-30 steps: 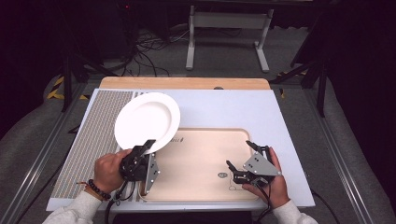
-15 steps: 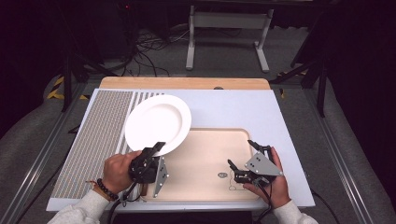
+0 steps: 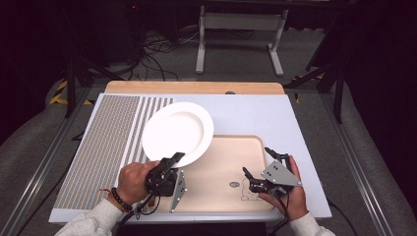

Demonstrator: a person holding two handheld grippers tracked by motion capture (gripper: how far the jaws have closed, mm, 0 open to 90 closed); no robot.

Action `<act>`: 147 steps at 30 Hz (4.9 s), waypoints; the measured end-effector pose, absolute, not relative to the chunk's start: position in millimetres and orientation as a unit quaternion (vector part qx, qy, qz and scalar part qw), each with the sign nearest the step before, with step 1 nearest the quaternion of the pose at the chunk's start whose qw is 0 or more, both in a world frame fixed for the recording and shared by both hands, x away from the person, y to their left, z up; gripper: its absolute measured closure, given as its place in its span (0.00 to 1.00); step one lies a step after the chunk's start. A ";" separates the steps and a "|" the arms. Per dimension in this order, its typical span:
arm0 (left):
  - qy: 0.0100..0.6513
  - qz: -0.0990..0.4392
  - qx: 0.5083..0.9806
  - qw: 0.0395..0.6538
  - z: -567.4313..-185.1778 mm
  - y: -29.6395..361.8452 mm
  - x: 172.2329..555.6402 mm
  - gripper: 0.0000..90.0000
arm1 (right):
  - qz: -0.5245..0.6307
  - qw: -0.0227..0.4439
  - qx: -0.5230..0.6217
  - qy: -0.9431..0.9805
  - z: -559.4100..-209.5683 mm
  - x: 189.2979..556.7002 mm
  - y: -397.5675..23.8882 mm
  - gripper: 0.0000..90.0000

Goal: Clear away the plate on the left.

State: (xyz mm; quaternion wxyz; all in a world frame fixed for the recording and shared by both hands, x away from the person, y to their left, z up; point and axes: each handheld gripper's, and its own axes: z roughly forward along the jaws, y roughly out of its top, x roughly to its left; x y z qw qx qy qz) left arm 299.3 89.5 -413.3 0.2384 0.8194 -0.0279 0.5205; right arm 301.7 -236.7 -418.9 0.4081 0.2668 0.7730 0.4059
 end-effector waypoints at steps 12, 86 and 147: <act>-0.058 0.509 0.821 0.252 -414.9 74.5 285.6 0.91 | 0.406 0.416 0.279 0.765 -417.9 300.5 -242.7 0.13; -0.150 0.394 0.872 0.248 -466.2 42.6 270.2 0.90 | 0.399 0.411 0.276 0.772 -421.9 303.2 -242.1 0.13; -0.046 0.215 0.910 0.351 -456.4 62.7 293.9 0.19 | 0.400 0.397 0.274 0.780 -424.3 303.0 -239.5 0.13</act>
